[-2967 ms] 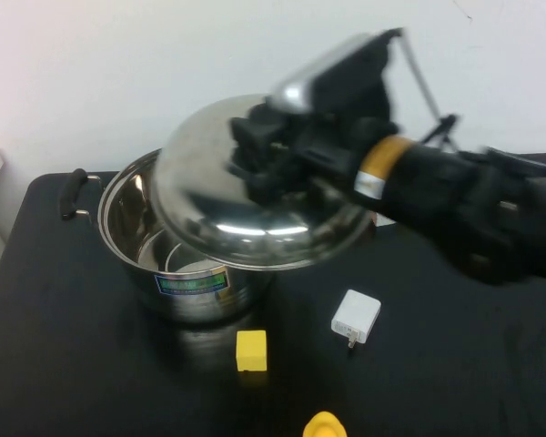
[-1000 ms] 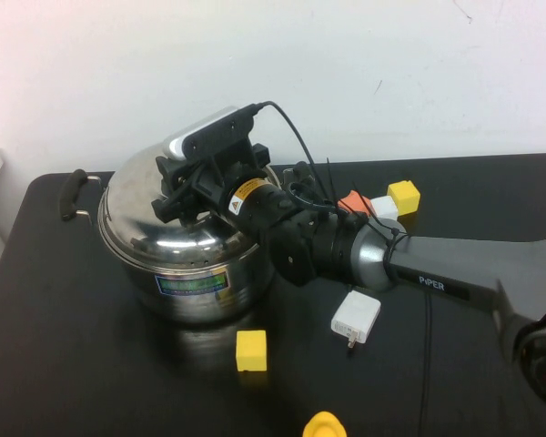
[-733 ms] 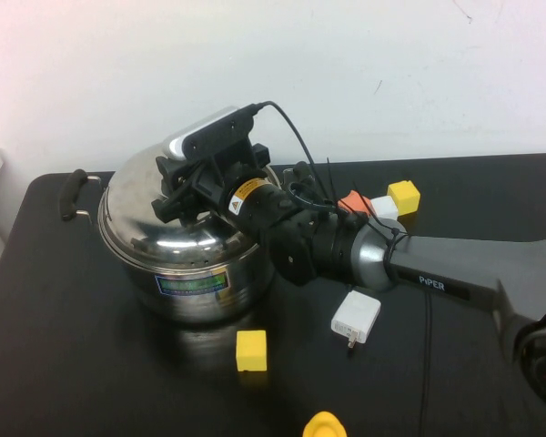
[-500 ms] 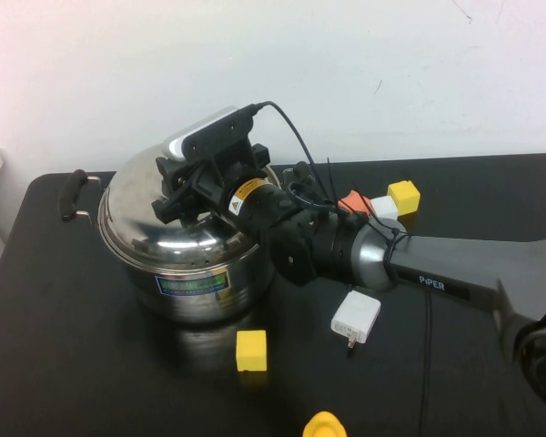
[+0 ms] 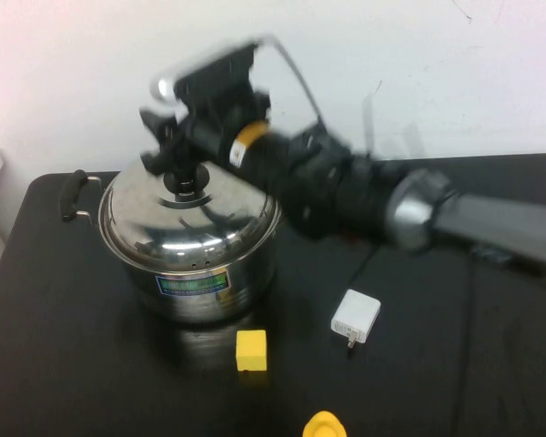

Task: Cover the pot

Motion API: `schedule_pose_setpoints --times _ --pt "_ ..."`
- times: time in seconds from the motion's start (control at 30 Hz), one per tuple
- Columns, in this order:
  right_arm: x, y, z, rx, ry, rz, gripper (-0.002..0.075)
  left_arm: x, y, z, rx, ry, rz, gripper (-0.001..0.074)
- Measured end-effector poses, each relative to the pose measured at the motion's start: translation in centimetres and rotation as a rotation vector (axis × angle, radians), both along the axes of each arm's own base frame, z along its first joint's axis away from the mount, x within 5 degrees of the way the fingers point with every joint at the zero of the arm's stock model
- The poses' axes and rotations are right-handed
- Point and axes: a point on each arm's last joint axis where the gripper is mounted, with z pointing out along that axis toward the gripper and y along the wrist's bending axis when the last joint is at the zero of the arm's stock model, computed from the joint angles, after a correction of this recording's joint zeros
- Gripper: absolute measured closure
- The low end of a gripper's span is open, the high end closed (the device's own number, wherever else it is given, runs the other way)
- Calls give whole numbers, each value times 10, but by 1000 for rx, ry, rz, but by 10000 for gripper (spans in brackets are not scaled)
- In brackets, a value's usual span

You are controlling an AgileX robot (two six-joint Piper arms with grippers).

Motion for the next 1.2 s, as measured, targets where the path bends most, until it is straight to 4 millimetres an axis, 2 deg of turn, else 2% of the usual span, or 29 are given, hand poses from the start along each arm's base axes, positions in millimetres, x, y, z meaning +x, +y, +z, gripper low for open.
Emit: schedule_pose_setpoints --times 0.07,0.13,0.2,0.23,0.33,0.43,0.53,0.7,1.03,1.2 --pt "-14 -5 34 -27 -18 23 366 0 0 0 0 0 0 737" --pt "-35 -13 69 -33 -44 46 476 0 0 0 0 0 0 737" --pt "-58 -24 94 -29 -92 67 595 0 0 0 0 0 0 737" --pt "-70 -31 104 -19 -130 79 641 0 0 0 0 0 0 737" --pt "-107 -55 122 48 -270 116 701 0 0 0 0 0 0 737" --pt "-134 -79 129 122 -379 138 719 0 0 0 0 0 0 737" --pt "-156 -101 129 146 -411 146 725 0 0 0 0 0 0 737" --pt "-186 -135 126 111 -393 144 727 0 0 0 0 0 0 737" --pt "-245 -200 135 34 -543 110 727 0 0 0 -2 0 1 737" --pt "-266 -227 131 -45 -491 99 727 0 0 0 -2 0 1 737"
